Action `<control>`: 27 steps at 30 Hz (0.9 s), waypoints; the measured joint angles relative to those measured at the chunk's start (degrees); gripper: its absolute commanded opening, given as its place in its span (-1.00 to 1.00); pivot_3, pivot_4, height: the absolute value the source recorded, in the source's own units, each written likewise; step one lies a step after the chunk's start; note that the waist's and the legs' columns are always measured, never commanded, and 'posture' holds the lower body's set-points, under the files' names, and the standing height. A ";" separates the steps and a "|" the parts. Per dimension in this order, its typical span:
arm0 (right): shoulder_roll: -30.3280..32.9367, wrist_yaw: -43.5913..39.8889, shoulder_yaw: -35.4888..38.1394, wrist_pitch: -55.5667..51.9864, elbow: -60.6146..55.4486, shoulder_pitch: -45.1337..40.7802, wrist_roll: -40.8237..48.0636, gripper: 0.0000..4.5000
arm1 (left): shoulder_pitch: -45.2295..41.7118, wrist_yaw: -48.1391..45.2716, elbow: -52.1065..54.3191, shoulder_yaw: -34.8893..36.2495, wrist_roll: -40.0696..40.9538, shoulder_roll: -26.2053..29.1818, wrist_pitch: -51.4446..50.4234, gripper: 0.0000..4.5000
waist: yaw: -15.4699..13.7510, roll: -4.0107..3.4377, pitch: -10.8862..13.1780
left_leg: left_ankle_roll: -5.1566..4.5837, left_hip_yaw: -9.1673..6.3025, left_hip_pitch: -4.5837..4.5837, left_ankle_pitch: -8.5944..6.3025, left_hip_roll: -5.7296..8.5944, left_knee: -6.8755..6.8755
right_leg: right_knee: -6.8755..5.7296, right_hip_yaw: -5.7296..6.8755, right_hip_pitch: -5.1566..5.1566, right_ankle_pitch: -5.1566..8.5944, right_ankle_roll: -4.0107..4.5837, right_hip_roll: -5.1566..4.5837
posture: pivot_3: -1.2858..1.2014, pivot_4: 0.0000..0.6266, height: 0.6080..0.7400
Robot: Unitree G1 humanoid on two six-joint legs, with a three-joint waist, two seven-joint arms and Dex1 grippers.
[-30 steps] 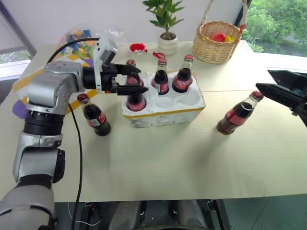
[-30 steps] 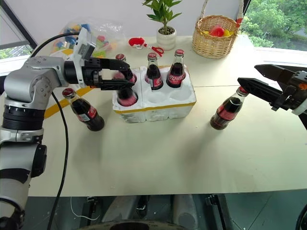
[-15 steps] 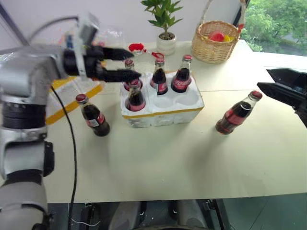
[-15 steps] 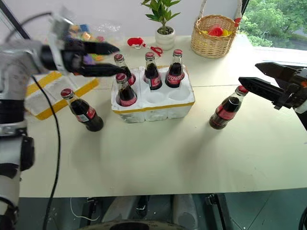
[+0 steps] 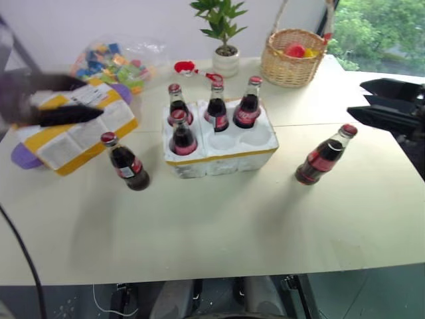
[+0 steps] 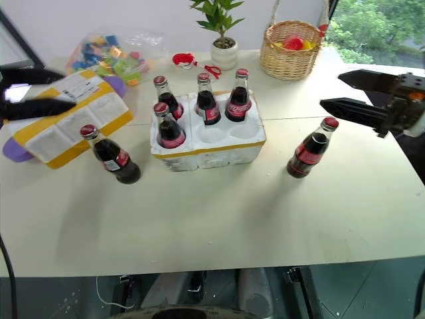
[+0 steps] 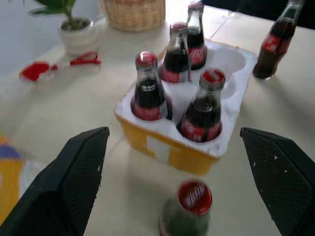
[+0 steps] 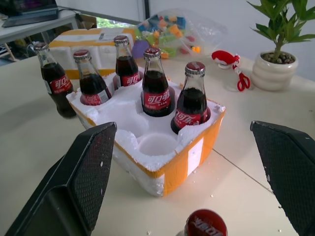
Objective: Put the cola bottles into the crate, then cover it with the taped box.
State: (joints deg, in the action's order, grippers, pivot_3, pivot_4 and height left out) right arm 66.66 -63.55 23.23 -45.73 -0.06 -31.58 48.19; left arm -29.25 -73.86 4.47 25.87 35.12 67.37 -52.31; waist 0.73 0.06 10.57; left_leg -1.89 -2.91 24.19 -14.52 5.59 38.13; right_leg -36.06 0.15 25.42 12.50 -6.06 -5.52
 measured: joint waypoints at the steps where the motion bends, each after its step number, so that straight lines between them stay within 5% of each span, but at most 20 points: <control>1: -0.01 -0.17 -0.29 0.05 0.38 -0.26 -0.23 1.00 | 2.89 0.60 1.82 1.64 0.10 -0.78 -0.53 0.98 | -0.06 0.01 0.00 | 0.00 0.01 0.00 0.00 0.00 -0.05 | 0.02 -0.01 0.02 0.00 0.00 0.00 | 0.03 -0.52 0.88; 5: -0.54 -1.19 -3.40 0.40 1.54 -2.38 -1.68 1.00 | 18.06 5.97 14.03 10.37 0.64 -8.02 -1.47 0.98 | -0.47 -0.07 -0.03 | -0.02 -0.01 0.03 -0.03 -0.02 -0.07 | 0.06 0.00 0.01 0.00 0.01 0.00 | 0.03 -0.52 0.88; 10: -0.60 -2.02 -4.55 0.39 2.74 -4.61 -2.46 1.00 | 23.26 13.58 19.65 11.89 0.40 -13.72 0.12 0.98 | -1.37 -0.19 -0.10 | -0.04 0.04 -0.05 -0.05 -0.01 -0.03 | 0.07 -0.03 -0.05 0.00 0.02 -0.02 | 0.03 -0.52 0.88; 19: -0.44 -2.52 -4.45 -1.33 2.03 -4.48 -2.29 1.00 | 22.19 24.82 18.69 3.42 -1.15 -22.53 6.16 0.98 | -1.49 -0.20 -0.12 | -0.04 0.03 -0.05 -0.05 -0.01 -0.02 | 0.05 -0.03 -0.05 -0.01 0.02 -0.01 | 0.03 -0.52 0.88; 27: -0.09 -2.72 -2.16 -3.97 -1.09 -3.39 -1.16 1.00 | 21.56 26.74 13.98 -4.73 -2.86 -24.80 11.13 0.98 | -1.48 -0.20 -0.12 | -0.05 0.03 -0.04 -0.05 -0.01 -0.03 | 0.05 -0.03 -0.04 -0.01 0.02 -0.01 | 0.03 -0.52 0.88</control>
State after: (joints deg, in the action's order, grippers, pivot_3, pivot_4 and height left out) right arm 66.56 -66.28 21.07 -49.70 -1.15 -34.98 47.03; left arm -7.68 -47.12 18.45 21.14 32.26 42.57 -41.18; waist -0.75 -0.14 10.46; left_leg -1.94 -2.89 24.15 -14.57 5.58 38.10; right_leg -36.01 0.13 25.37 12.49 -6.04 -5.53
